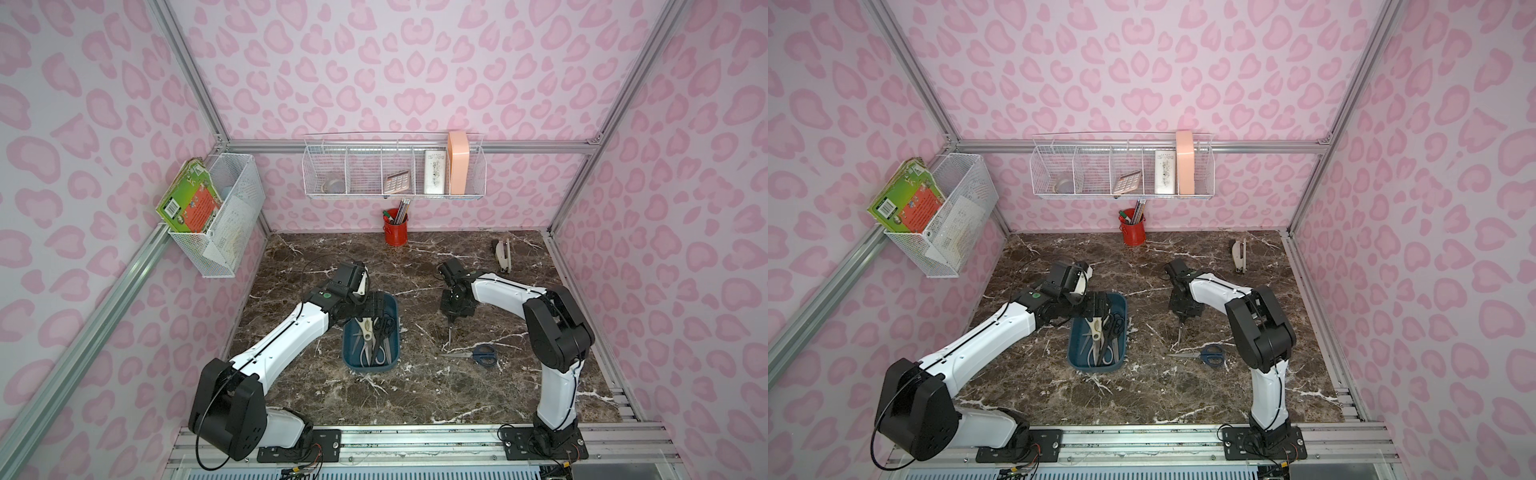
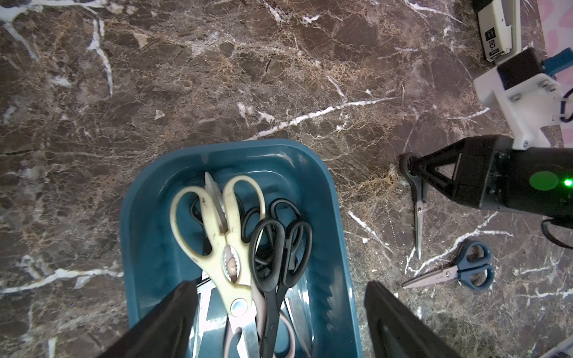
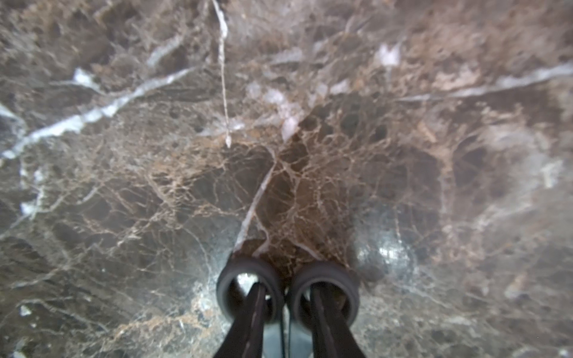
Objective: Put the scissors into the storage box
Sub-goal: Pick up the scissors from the center of the board.
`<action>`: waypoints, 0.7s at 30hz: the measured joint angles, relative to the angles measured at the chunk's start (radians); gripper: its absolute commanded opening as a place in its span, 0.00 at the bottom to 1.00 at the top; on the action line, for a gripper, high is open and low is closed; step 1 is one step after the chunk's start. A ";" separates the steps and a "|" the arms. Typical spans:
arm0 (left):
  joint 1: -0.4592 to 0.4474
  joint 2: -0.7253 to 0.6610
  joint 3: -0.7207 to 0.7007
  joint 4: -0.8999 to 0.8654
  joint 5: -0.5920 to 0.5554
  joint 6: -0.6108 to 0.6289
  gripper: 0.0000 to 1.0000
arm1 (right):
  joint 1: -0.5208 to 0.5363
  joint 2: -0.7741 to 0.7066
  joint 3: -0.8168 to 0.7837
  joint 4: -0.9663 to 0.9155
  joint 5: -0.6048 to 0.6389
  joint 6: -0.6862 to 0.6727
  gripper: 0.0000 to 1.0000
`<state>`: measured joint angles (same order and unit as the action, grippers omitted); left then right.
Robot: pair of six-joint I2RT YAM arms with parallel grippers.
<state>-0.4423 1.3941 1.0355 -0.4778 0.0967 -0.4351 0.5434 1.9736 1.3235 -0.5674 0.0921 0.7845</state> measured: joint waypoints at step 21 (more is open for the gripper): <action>0.005 0.000 0.000 0.000 -0.005 0.000 0.90 | -0.006 0.005 0.016 0.020 0.003 -0.012 0.06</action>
<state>-0.4377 1.3937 1.0359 -0.4782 0.0921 -0.4347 0.5373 1.9789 1.3392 -0.5476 0.0948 0.7727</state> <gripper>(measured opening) 0.896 0.157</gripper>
